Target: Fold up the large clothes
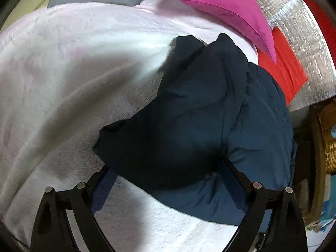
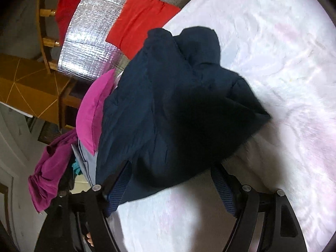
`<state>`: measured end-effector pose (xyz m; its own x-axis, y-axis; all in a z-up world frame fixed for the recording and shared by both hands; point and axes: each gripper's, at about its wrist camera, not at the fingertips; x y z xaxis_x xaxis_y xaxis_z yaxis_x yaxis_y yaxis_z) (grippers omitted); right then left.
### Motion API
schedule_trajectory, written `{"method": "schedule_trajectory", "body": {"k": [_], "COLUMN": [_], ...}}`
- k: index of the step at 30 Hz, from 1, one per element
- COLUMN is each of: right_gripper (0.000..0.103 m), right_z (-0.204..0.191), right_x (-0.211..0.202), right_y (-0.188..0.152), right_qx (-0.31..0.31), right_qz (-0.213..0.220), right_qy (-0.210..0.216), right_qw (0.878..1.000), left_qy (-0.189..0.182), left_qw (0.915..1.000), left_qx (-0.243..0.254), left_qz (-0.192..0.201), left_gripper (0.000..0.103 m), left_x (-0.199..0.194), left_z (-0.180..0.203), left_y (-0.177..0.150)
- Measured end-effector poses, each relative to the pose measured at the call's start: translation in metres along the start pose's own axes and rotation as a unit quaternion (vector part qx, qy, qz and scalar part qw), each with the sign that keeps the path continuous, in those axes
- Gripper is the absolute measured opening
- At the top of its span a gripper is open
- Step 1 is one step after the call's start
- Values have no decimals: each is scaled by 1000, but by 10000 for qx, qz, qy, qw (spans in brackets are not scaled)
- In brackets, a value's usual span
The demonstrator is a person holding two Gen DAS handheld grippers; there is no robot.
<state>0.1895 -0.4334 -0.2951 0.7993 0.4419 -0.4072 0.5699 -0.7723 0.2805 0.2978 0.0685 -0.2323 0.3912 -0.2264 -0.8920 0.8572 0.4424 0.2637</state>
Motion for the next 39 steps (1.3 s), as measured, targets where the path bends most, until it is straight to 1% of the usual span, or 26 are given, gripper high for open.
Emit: {"method": "schedule_trajectory", "body": {"k": [2, 3, 6, 10, 13, 14, 15, 16, 17, 18, 19, 20, 22, 25, 29, 30, 31, 32, 34, 37, 39], "right_gripper": [87, 88, 89, 89, 89, 85, 81, 68, 62, 60, 57, 55, 54, 52, 50, 49, 47, 44, 40, 35, 33], "right_z": [-3, -5, -11, -14, -16, -17, -18, -17, -16, -15, -15, -16, -17, -17, -18, -19, -19, -18, -18, -25, -35], "right_x": [7, 10, 22, 33, 38, 40, 41, 44, 45, 44, 44, 44, 43, 43, 44, 44, 43, 40, 35, 29, 23], "right_y": [5, 7, 13, 19, 22, 23, 23, 23, 22, 21, 19, 18, 16, 16, 16, 16, 15, 16, 15, 12, 10], "right_qx": [-9, -21, -89, -117, -146, -188, -237, -286, -318, -367, -429, -478, -547, -582, -652, -646, -628, -611, -555, -685, -898], "right_qz": [63, 92, 178, 448, 639, 683, 715, 734, 760, 809, 832, 830, 840, 852, 863, 856, 853, 852, 873, 902, 923], "right_qy": [79, 96, 109, 221, 196, 131, 11, -147, -164, -156, -178, -204, -235, -262, -293, -302, -302, -286, -202, -235, -302], "right_qw": [9999, 9999, 9997, 9987, 9977, 9974, 9972, 9968, 9965, 9959, 9955, 9952, 9947, 9943, 9937, 9938, 9939, 9941, 9944, 9933, 9912], "left_qy": [-40, -66, -184, -322, -490, -571, -622, -685, -742, -762, -737, -695, -722, -807, -933, -982, -1039, -1107, -1183, -1242, -1277], "left_qw": [10000, 9999, 9994, 9984, 9968, 9958, 9952, 9944, 9935, 9928, 9928, 9931, 9924, 9915, 9902, 9895, 9886, 9874, 9863, 9850, 9835], "left_qx": [-55, -88, -265, -363, -492, -549, -575, -599, -605, -580, -547, -487, -507, -593, -709, -724, -766, -811, -791, -667, -640], "left_qz": [67, 88, 154, 294, 394, 450, 481, 541, 622, 719, 765, 814, 861, 833, 766, 769, 770, 787, 839, 1000, 1106], "left_gripper": [96, 97, 97, 97, 97, 97, 97, 97, 95, 91, 84, 81, 72, 71, 73, 71, 65, 61, 46, 34, 30], "left_x": [1, 3, 6, 7, 7, 7, 5, 7, 5, 3, 2, 2, 1, 4, 11, 11, 10, 8, 3, -5, -14], "left_z": [2, 3, 3, 6, 6, 6, 3, 3, 3, 5, 5, 7, 4, -1, -6, -8, -9, -11, -13, -10, -8], "left_y": [1, 2, 3, 4, 5, 5, 11, 12, 12, 11, 11, 12, 12, 15, 14, 14, 14, 14, 15, 14, 13]}}
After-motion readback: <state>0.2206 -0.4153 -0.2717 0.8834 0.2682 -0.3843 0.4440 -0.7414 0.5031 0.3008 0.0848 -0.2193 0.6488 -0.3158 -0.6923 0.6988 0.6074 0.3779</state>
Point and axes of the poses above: each gripper's, at about its wrist camera, not at the fingertips, and x roughly the way its jaws point, z to its right, y to its top, and after that the axes turned 7 degrees about y, right-handed
